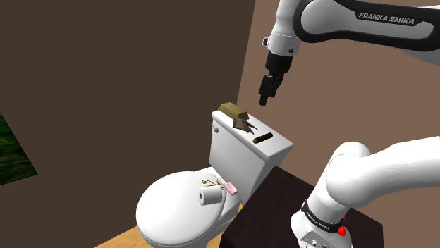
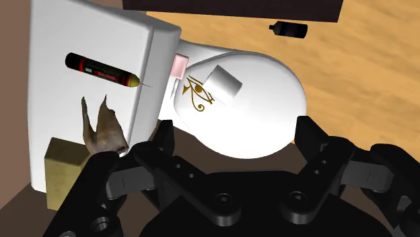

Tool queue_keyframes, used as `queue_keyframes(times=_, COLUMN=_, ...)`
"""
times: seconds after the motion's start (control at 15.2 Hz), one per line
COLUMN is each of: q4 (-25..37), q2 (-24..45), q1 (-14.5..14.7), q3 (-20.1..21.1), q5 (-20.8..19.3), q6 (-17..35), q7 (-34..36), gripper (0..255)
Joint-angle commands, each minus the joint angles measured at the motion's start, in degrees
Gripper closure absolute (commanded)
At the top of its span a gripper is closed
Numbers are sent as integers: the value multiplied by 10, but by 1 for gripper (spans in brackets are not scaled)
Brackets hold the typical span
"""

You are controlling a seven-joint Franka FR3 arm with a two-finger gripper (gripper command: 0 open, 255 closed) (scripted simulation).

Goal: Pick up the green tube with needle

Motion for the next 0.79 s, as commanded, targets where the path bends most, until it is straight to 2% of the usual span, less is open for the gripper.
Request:
queue_keyframes(times=0.0, q4=0, q2=0, q1=0, q3=0, q5=0, q6=0, q7=0, gripper=0)
queue_keyframes(times=0.4, q4=-89, q2=-21, q1=22, q3=-96, q5=-52, q6=59, q7=-184, gripper=0)
queue_keyframes(times=0.73, q4=-132, q2=0, q1=36, q3=-183, q5=-103, q6=118, q7=-338, gripper=0)
